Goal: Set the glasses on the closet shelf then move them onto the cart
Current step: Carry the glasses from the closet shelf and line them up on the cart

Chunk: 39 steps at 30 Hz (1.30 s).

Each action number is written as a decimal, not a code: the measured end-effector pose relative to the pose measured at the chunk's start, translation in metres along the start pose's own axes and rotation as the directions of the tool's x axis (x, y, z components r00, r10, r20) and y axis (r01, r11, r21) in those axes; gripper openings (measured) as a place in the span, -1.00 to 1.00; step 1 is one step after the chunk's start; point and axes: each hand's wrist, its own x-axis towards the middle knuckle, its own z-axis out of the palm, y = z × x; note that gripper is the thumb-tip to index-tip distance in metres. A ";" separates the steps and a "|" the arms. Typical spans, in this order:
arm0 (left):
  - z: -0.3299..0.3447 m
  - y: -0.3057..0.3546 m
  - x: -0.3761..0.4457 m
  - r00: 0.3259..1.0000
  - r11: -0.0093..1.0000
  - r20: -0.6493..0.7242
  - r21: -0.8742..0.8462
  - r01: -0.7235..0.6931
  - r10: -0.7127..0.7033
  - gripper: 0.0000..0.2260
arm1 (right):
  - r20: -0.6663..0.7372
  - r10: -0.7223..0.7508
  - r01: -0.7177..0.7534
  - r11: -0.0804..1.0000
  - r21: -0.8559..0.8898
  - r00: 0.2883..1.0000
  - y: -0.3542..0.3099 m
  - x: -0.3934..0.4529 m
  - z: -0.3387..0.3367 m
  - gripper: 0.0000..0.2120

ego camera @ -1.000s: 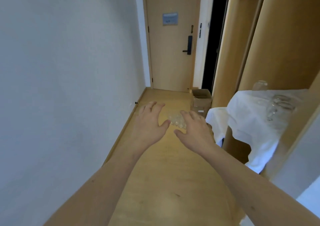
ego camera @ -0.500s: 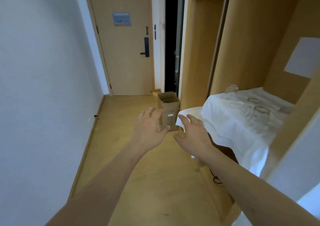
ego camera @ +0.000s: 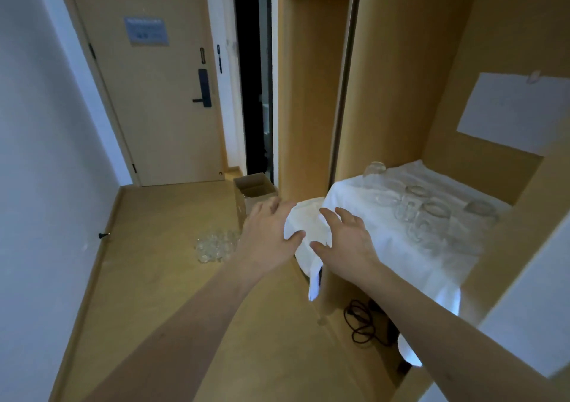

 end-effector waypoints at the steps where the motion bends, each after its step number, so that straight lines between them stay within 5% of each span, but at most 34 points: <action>1: 0.009 0.002 0.016 1.000 1.000 0.015 0.001 -0.022 0.022 -0.46 | -0.004 0.020 -0.020 1.000 0.009 1.000 0.008 0.014 0.000 -0.31; 24: 0.165 0.051 0.266 0.918 0.950 0.266 -0.180 -0.254 0.295 -0.45 | -0.061 0.414 -0.415 0.910 0.004 0.908 0.179 0.186 -0.009 -0.31; 39: 0.247 0.063 0.402 0.726 0.848 0.440 -0.240 -0.472 0.529 -0.32 | 0.035 0.693 -0.687 0.719 -0.105 0.720 0.245 0.260 -0.017 -0.19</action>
